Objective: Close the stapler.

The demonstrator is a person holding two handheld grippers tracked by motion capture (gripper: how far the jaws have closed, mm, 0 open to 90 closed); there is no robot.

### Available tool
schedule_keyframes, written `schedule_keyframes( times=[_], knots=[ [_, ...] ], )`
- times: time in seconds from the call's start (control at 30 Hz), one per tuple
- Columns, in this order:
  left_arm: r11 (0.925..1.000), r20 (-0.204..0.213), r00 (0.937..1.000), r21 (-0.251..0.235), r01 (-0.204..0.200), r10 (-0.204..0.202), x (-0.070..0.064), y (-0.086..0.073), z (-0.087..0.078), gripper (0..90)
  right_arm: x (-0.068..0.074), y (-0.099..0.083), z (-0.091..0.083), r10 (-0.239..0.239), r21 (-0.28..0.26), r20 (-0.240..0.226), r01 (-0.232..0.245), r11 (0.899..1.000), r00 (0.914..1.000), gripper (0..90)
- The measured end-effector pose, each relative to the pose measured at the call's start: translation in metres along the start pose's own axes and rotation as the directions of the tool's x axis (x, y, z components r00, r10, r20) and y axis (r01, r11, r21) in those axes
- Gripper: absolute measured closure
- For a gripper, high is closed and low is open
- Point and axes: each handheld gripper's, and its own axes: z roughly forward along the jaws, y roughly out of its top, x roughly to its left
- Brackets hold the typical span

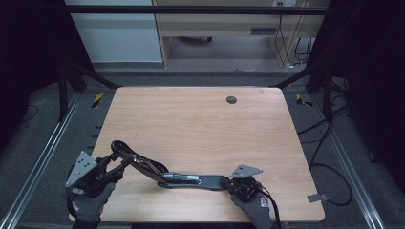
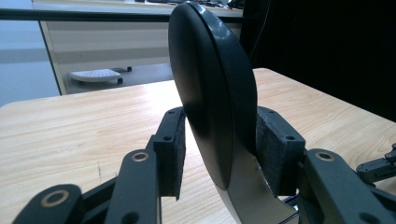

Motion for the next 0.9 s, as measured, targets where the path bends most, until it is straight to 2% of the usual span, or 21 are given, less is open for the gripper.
schedule_keyframes(
  times=[0.23, 0.43, 0.9],
  knots=[
    [0.9992, 0.003, 0.9992, 0.01, -0.039, 0.039, -0.007, 0.006, 0.003, 55.3, 0.0, -0.001, 0.0, 0.005, -0.007, 0.0, -0.005, 1.0, 1.0, 90.0],
    [0.9961, 0.009, 0.9962, 0.019, -0.087, 0.086, -0.017, 0.013, 0.008, 55.7, 0.0, -0.002, 0.0, 0.013, -0.01, 0.003, -0.013, 1.0, 0.9999, 90.0],
    [0.9932, 0.041, 0.9928, 0.026, -0.114, 0.112, -0.035, 0.021, 0.018, 57.6, 0.0, -0.002, 0.0, 0.018, -0.013, 0.002, -0.018, 1.0, 0.9998, 90.0]
  ],
)
